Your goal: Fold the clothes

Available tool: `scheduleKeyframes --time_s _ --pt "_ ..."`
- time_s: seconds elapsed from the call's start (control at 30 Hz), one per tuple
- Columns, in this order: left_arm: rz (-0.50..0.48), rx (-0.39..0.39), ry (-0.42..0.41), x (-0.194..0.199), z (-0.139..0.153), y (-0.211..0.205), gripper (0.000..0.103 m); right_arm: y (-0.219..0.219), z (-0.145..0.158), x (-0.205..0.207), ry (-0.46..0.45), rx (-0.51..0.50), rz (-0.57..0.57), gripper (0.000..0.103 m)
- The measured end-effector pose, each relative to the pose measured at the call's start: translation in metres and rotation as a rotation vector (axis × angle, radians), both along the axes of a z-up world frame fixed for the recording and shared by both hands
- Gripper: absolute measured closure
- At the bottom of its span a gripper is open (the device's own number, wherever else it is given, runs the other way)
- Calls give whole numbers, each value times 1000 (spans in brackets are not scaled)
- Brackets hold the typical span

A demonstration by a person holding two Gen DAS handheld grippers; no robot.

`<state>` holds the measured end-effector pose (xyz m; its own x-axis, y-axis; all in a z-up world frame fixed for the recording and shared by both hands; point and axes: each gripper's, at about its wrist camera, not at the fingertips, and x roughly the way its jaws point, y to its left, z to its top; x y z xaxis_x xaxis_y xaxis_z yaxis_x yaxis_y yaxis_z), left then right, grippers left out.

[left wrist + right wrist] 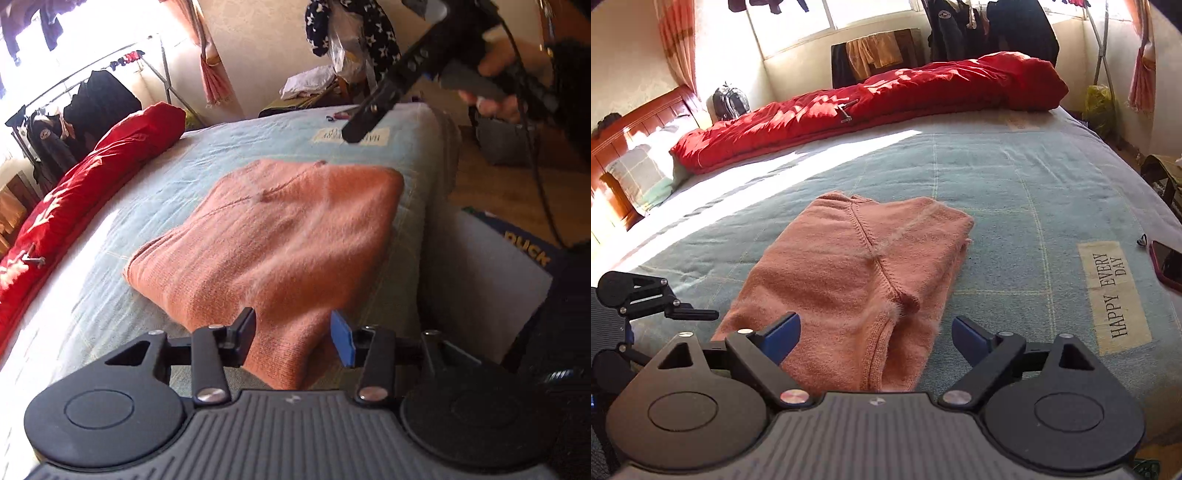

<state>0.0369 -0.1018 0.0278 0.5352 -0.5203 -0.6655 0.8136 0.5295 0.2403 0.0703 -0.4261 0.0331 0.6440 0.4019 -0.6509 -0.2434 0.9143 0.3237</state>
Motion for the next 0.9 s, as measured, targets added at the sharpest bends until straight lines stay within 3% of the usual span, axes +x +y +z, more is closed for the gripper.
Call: scheduleKeyframes --time_s 0.13,0.27,0.33,0.47,0.57,0.63,0.8,0.9 --pt "76 -103 -54 43 20 -12 44 -19 -21 25 21 109 -72 32" --pt "134 -147 -20 105 14 -42 44 -39 -41 46 39 219 -157 41" --pt "189 -159 33 138 4 -54 47 -46 -48 49 40 258 -180 41" --pt "283 -221 240 189 -27 -55 49 -56 -59 51 39 296 -205 41" --pt "342 -187 260 197 -55 -46 43 -64 -66 53 36 304 -220 41" --pt "369 -213 275 196 -62 -35 43 -69 -69 57 33 316 -226 41" --pt "400 -180 229 193 -54 -35 43 -77 -71 79 19 344 -226 41" --pt "379 -183 193 184 -41 -44 51 -74 -70 95 8 363 -213 41"
